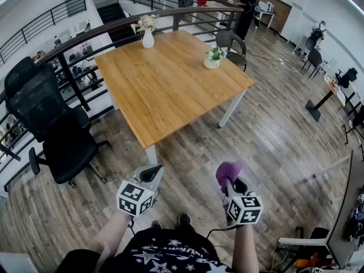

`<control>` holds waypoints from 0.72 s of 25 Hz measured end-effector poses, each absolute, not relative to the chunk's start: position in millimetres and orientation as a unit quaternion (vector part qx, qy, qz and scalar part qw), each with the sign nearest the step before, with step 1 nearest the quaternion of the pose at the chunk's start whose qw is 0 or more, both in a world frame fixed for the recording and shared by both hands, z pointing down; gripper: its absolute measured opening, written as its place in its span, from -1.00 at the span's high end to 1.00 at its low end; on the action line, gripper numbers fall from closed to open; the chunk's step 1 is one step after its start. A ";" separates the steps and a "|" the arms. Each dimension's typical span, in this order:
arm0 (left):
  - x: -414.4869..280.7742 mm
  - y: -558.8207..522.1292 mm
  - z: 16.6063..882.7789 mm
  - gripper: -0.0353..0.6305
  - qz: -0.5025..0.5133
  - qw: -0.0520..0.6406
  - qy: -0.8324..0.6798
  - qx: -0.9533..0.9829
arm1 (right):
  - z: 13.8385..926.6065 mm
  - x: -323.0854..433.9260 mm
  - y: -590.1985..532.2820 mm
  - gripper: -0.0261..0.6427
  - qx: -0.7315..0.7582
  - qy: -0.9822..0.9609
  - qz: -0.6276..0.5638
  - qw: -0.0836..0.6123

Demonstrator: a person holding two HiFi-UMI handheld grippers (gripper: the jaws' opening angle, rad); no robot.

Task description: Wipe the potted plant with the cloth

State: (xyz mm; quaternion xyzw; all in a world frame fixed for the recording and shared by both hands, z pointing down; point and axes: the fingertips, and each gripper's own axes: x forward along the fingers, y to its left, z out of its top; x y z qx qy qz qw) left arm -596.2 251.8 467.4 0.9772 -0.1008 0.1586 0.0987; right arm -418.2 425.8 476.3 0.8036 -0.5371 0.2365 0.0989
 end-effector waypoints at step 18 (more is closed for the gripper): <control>-562.1 250.3 482.8 0.89 0.171 0.098 -0.090 0.976 | 494.6 -421.3 407.4 0.69 0.784 -0.559 0.248 0.108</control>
